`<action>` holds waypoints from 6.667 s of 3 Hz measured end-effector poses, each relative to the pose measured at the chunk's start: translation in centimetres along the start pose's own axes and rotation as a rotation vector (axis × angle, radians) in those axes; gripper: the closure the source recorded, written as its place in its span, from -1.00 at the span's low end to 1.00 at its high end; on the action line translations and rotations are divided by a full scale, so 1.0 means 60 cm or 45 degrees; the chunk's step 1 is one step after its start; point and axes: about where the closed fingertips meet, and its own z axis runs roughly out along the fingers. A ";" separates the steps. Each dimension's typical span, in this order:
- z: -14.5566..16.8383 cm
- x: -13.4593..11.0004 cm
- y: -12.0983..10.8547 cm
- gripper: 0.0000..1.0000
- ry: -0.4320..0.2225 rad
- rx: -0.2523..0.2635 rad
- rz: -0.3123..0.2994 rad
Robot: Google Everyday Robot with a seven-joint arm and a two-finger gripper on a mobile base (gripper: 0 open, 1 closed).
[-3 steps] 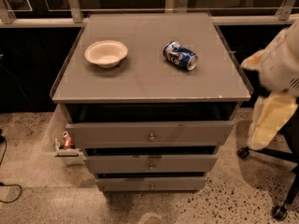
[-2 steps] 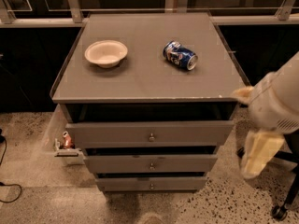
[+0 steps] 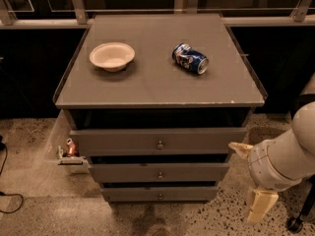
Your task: Open middle drawer
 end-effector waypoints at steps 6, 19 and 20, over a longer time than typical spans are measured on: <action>0.391 0.135 -0.034 -1.00 -0.245 -0.044 0.000; 0.600 0.143 -0.241 0.29 -0.397 0.238 -0.261; 0.579 0.152 -0.214 0.76 -0.399 0.215 -0.268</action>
Offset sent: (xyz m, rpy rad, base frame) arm 0.0034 -0.0052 -0.0331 0.0264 0.0371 -0.0409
